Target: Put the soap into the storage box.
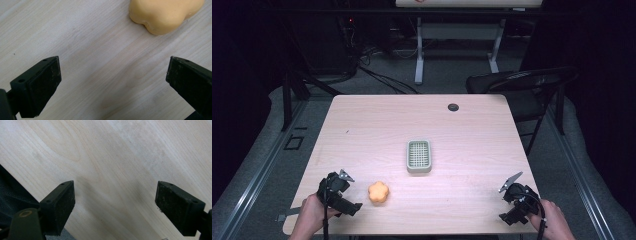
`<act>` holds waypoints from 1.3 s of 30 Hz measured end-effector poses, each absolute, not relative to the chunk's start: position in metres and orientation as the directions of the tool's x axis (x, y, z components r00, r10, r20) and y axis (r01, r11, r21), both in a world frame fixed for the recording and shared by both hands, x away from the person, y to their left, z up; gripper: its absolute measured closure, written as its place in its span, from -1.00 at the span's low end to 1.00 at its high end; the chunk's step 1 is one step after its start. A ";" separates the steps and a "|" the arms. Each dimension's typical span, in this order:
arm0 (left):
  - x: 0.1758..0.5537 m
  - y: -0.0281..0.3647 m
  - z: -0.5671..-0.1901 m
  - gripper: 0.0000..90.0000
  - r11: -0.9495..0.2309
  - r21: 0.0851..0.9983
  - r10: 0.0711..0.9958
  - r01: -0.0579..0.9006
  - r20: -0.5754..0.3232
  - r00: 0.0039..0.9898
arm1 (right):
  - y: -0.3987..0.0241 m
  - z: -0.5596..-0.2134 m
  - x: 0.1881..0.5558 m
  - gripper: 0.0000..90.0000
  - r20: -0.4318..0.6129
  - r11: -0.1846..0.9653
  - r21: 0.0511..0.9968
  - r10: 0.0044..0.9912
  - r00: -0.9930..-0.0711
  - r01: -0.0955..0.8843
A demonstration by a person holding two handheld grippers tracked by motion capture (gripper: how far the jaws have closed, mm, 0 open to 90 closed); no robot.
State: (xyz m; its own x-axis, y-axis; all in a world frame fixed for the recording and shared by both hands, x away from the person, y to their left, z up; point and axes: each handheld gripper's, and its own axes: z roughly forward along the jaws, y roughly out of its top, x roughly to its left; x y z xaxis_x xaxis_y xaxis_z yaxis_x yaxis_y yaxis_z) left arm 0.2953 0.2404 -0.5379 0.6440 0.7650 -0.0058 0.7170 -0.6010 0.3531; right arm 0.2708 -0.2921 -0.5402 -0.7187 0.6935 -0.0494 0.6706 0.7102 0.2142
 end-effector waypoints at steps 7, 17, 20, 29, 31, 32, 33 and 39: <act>0.295 0.237 -0.538 -1.00 -0.605 0.364 0.759 0.708 -0.008 0.652 | -0.292 -0.540 0.271 -0.65 -0.061 0.723 0.198 0.683 -0.728 0.662; 0.296 0.229 -0.537 -1.00 -0.608 0.406 0.727 0.682 -0.060 0.684 | -0.294 -0.540 0.271 -0.65 -0.064 0.718 0.191 0.690 -0.721 0.669; 0.296 0.225 -0.536 -1.00 -0.612 0.407 0.725 0.678 -0.051 0.686 | -0.295 -0.540 0.272 -0.65 -0.060 0.714 0.194 0.693 -0.718 0.673; 0.295 0.215 -0.534 -1.00 -0.621 0.422 0.714 0.661 -0.043 0.699 | -0.295 -0.540 0.273 -0.65 -0.063 0.710 0.187 0.699 -0.712 0.680; 0.296 0.211 -0.533 -1.00 -0.625 0.426 0.710 0.654 -0.038 0.703 | -0.295 -0.540 0.273 -0.65 -0.066 0.706 0.187 0.702 -0.709 0.683; 0.297 0.210 -0.532 -1.00 -0.624 0.429 0.708 0.652 -0.042 0.705 | -0.296 -0.539 0.274 -0.65 -0.067 0.714 0.176 0.696 -0.715 0.678; 0.298 0.207 -0.532 -1.00 -0.626 0.432 0.705 0.649 -0.040 0.708 | -0.295 -0.540 0.273 -0.65 -0.062 0.703 0.192 0.705 -0.706 0.685; 0.298 0.199 -0.531 -1.00 -0.631 0.443 0.698 0.637 -0.034 0.715 | -0.295 -0.539 0.273 -0.65 -0.066 0.703 0.189 0.705 -0.706 0.685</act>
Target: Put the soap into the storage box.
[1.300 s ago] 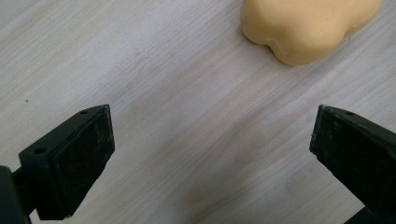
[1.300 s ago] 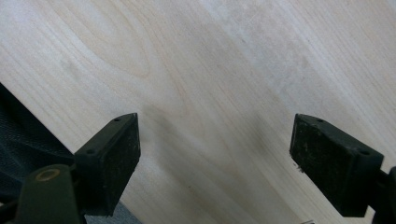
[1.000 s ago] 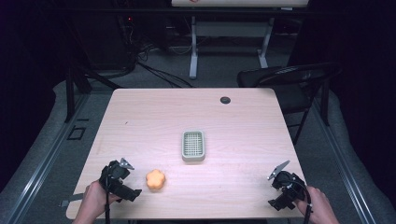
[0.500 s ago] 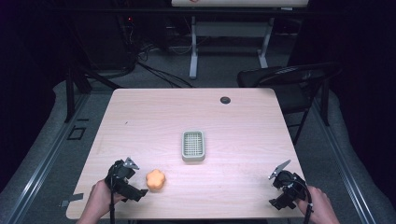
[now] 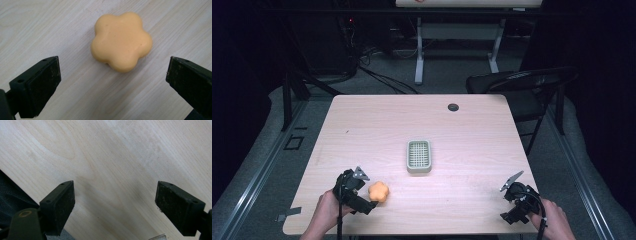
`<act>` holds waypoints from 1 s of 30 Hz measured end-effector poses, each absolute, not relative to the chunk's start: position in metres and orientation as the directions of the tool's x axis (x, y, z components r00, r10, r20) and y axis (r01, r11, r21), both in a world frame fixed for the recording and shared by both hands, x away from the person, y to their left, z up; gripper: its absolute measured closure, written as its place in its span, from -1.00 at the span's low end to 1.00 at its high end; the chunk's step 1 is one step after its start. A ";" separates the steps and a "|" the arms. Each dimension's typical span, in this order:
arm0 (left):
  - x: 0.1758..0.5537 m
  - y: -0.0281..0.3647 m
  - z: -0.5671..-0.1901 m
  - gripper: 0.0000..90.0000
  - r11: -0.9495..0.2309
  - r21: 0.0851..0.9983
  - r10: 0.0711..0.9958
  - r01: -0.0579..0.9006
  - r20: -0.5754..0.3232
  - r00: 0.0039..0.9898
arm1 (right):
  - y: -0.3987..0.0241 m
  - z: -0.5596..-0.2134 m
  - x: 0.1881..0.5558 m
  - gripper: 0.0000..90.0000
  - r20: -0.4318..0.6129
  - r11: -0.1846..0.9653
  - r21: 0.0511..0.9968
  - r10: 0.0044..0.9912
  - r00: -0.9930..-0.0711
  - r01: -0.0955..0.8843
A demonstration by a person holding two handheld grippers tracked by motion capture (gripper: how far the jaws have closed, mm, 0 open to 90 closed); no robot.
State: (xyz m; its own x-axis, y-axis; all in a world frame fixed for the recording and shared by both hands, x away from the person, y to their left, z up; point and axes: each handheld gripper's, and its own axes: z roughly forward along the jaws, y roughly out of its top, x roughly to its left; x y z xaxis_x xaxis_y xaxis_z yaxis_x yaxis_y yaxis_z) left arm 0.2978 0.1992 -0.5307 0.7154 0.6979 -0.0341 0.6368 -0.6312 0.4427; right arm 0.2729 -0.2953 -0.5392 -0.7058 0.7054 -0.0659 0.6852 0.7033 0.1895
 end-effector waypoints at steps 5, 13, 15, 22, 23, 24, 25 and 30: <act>0.299 0.195 -0.531 -1.00 -0.630 0.450 0.692 0.633 -0.045 0.720 | -0.294 -0.542 0.274 -0.65 -0.048 0.706 0.181 0.701 -0.711 0.684; 0.301 0.183 -0.534 -1.00 -0.670 0.428 0.663 0.606 -0.020 0.748 | -0.295 -0.541 0.275 -0.65 -0.054 0.719 0.165 0.690 -0.722 0.675; 0.302 0.183 -0.535 -1.00 -0.674 0.429 0.659 0.601 -0.017 0.752 | -0.294 -0.542 0.274 -0.65 -0.049 0.709 0.176 0.699 -0.714 0.683; 0.306 0.177 -0.540 -1.00 -0.693 0.419 0.641 0.586 -0.012 0.767 | -0.293 -0.542 0.274 -0.65 -0.053 0.712 0.167 0.697 -0.715 0.682; 0.306 0.176 -0.540 -1.00 -0.698 0.416 0.638 0.583 -0.009 0.770 | -0.293 -0.542 0.274 -0.65 -0.048 0.719 0.158 0.690 -0.722 0.677; 0.307 0.175 -0.541 -1.00 -0.699 0.414 0.638 0.583 -0.009 0.770 | -0.293 -0.543 0.274 -0.65 -0.042 0.708 0.174 0.699 -0.714 0.684; 0.308 0.175 -0.541 -1.00 -0.703 0.411 0.634 0.581 -0.008 0.773 | -0.293 -0.543 0.274 -0.65 -0.045 0.712 0.168 0.697 -0.716 0.682; 0.312 0.170 -0.545 -1.00 -0.709 0.399 0.634 0.582 -0.002 0.773 | -0.293 -0.543 0.274 -0.65 -0.046 0.715 0.162 0.694 -0.718 0.680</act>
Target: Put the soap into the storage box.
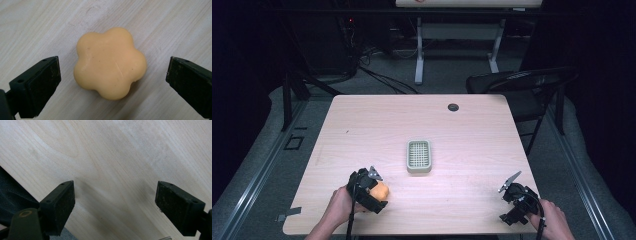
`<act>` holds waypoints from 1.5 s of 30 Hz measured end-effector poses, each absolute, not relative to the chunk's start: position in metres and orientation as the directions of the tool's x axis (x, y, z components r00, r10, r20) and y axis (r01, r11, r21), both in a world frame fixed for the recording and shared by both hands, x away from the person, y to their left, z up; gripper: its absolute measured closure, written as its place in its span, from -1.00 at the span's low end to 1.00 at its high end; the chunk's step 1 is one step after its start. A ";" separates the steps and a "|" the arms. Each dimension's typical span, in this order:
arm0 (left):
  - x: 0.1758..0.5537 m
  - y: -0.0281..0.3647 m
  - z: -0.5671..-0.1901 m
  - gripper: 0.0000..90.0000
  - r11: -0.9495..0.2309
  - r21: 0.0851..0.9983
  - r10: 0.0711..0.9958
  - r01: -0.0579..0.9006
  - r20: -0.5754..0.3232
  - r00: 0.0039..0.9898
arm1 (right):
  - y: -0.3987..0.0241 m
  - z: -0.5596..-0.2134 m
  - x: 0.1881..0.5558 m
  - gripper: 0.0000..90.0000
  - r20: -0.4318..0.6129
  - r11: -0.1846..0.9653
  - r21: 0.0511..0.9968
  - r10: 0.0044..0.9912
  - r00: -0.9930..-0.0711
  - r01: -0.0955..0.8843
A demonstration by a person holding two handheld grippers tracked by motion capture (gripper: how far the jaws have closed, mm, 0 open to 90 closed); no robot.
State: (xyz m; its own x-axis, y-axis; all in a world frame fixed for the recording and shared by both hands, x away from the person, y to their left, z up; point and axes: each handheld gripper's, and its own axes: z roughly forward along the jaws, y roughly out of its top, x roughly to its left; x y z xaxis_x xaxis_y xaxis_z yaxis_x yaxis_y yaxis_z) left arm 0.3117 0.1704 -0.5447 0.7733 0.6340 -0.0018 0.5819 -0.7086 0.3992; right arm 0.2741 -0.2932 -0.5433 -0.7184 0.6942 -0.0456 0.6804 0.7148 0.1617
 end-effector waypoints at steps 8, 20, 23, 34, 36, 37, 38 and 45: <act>0.316 0.164 -0.548 -0.64 -0.716 0.388 0.634 0.580 0.014 0.773 | -0.293 -0.544 0.274 -0.65 -0.043 0.716 0.158 0.693 -0.720 0.680; 0.317 0.163 -0.552 -0.57 -0.738 0.358 0.619 0.572 0.022 0.785 | -0.293 -0.544 0.274 -0.65 -0.036 0.716 0.161 0.692 -0.721 0.679; 0.317 0.164 -0.552 -0.49 -0.740 0.360 0.617 0.568 0.026 0.787 | -0.293 -0.544 0.273 -0.65 -0.040 0.717 0.160 0.692 -0.721 0.679; 0.317 0.164 -0.552 -0.43 -0.747 0.353 0.611 0.563 0.033 0.791 | -0.293 -0.544 0.273 -0.65 -0.038 0.717 0.160 0.691 -0.722 0.678; 0.317 0.164 -0.552 -0.42 -0.748 0.352 0.611 0.563 0.033 0.791 | -0.293 -0.543 0.273 -0.65 -0.041 0.717 0.164 0.691 -0.722 0.677; 0.318 0.164 -0.552 -0.42 -0.749 0.350 0.610 0.562 0.034 0.792 | -0.293 -0.543 0.273 -0.65 -0.044 0.716 0.168 0.692 -0.721 0.677; 0.318 0.164 -0.552 -0.42 -0.749 0.350 0.609 0.562 0.032 0.792 | -0.293 -0.542 0.274 -0.65 -0.046 0.725 0.158 0.684 -0.728 0.671; 0.317 0.163 -0.551 -0.41 -0.746 0.347 0.614 0.568 0.030 0.789 | -0.292 -0.542 0.273 -0.65 -0.035 0.716 0.176 0.691 -0.722 0.676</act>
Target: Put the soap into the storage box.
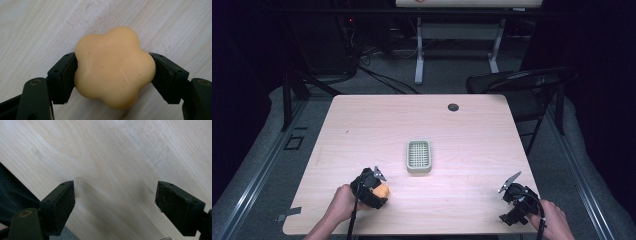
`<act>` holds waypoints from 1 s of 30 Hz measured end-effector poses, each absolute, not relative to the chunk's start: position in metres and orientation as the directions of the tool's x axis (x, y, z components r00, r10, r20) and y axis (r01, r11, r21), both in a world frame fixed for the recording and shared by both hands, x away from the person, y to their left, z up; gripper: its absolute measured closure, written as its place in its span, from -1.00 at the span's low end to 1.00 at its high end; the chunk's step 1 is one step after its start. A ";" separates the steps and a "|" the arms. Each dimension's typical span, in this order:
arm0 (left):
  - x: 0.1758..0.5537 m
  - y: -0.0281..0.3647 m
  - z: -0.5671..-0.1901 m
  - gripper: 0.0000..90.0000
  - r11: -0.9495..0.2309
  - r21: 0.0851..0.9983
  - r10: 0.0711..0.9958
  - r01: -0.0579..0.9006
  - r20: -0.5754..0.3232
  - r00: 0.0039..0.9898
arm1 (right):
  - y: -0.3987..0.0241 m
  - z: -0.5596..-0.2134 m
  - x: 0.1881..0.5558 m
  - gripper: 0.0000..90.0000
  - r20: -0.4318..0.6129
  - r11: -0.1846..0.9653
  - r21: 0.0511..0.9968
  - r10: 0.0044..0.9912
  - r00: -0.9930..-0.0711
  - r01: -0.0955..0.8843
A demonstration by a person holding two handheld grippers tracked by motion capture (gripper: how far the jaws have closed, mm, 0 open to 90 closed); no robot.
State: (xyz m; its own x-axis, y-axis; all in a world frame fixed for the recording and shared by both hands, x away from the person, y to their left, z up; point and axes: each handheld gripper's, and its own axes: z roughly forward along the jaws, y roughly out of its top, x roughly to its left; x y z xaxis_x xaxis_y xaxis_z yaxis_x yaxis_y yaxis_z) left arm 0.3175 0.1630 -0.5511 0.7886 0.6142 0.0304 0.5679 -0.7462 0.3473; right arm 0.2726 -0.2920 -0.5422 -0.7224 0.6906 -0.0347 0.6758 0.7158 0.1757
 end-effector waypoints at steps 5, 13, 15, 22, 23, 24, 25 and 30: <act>0.317 0.164 -0.548 -0.40 -0.738 0.355 0.621 0.573 0.027 0.783 | -0.292 -0.542 0.272 -0.65 -0.041 0.715 0.177 0.692 -0.721 0.676; 0.318 0.165 -0.548 -0.40 -0.741 0.348 0.619 0.574 0.022 0.785 | -0.292 -0.542 0.272 -0.65 -0.045 0.720 0.170 0.688 -0.724 0.673; 0.318 0.165 -0.549 -0.40 -0.743 0.345 0.618 0.574 0.020 0.786 | -0.292 -0.542 0.272 -0.65 -0.044 0.720 0.170 0.687 -0.725 0.673; 0.319 0.167 -0.550 -0.40 -0.738 0.340 0.622 0.583 0.009 0.783 | -0.292 -0.543 0.272 -0.65 -0.043 0.722 0.169 0.686 -0.727 0.671; 0.319 0.167 -0.550 -0.40 -0.736 0.341 0.624 0.584 0.009 0.781 | -0.292 -0.543 0.272 -0.65 -0.043 0.722 0.169 0.685 -0.727 0.671; 0.319 0.167 -0.550 -0.41 -0.733 0.343 0.627 0.588 0.005 0.779 | -0.292 -0.542 0.272 -0.65 -0.044 0.723 0.167 0.685 -0.727 0.670; 0.319 0.167 -0.550 -0.41 -0.732 0.343 0.628 0.589 0.002 0.778 | -0.292 -0.542 0.272 -0.65 -0.043 0.723 0.168 0.685 -0.727 0.671; 0.321 0.168 -0.552 -0.47 -0.717 0.347 0.641 0.605 -0.014 0.768 | -0.292 -0.542 0.272 -0.65 -0.043 0.724 0.167 0.684 -0.728 0.669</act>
State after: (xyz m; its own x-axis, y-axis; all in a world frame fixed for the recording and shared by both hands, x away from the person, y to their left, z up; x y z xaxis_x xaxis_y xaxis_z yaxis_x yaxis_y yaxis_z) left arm 0.3211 0.1683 -0.5524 0.7677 0.6406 -0.0143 0.6046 -0.7168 0.3473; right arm 0.2724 -0.2919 -0.5424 -0.7285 0.6837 -0.0435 0.6694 0.7239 0.1670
